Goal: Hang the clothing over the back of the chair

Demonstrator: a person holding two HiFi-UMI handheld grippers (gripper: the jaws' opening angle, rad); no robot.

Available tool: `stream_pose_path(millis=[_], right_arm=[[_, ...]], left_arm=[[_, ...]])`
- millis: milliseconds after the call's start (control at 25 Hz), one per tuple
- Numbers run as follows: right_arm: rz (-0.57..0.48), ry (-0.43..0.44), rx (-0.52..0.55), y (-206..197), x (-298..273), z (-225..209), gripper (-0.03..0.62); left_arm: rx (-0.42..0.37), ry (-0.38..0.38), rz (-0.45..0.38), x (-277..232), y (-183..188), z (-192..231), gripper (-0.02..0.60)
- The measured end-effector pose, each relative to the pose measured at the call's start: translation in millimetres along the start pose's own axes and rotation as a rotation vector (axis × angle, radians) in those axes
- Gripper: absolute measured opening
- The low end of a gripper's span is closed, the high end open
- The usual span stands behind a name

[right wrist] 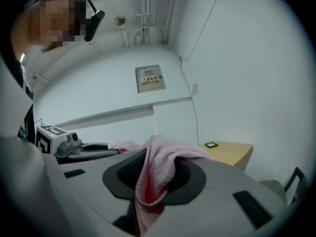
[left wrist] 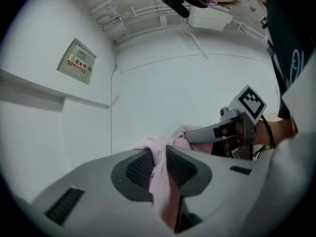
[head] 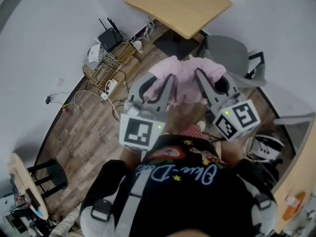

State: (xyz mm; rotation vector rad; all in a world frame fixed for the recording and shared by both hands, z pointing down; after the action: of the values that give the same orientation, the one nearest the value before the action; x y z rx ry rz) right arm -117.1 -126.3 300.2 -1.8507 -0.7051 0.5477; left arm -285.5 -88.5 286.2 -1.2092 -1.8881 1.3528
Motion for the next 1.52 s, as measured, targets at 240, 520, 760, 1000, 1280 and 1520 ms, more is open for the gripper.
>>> stream_pose_path(millis=[240, 520, 760, 1000, 1280, 1520], right_arm=[[0.030, 0.078, 0.014, 21.8, -11.1, -25.9, 0.083], [0.058, 0.137, 0.008, 35.9, -13.5, -57.1, 0.083], [0.094, 0.196, 0.035, 53.9, -18.0, -85.2, 0.083], [0.094, 0.216, 0.047, 76.8, -20.5, -110.0, 0.083], [0.059, 0.162, 0.070, 104.1, -33.4, -145.7, 0.083], [-0.015, 0.109, 0.102, 141.0, -46.6, -196.6, 0.083]], left_arm=[[-0.002, 0.072, 0.042, -23.1, 14.0, -3.0, 0.072], [0.000, 0.126, 0.082, -48.9, 25.1, -15.4, 0.074], [0.005, 0.169, 0.119, -76.3, 35.4, -23.4, 0.072], [-0.025, 0.182, 0.119, -102.8, 52.5, -27.4, 0.074], [-0.042, 0.142, 0.078, -155.0, 63.9, -13.2, 0.074], [-0.120, 0.107, -0.023, -225.8, 85.7, -0.1, 0.072]])
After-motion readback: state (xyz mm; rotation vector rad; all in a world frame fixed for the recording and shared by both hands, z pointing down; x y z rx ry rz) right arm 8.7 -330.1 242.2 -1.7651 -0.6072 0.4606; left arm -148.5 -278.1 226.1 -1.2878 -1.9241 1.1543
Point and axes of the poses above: the fingertips, and each gripper's own axes: x backward along the fingers, z to its left, y out of its top, the point moved 7 cm from there along x, backward along the fingers, and after that the axes turned 10 degrees about -x, right-handed, at the moved point
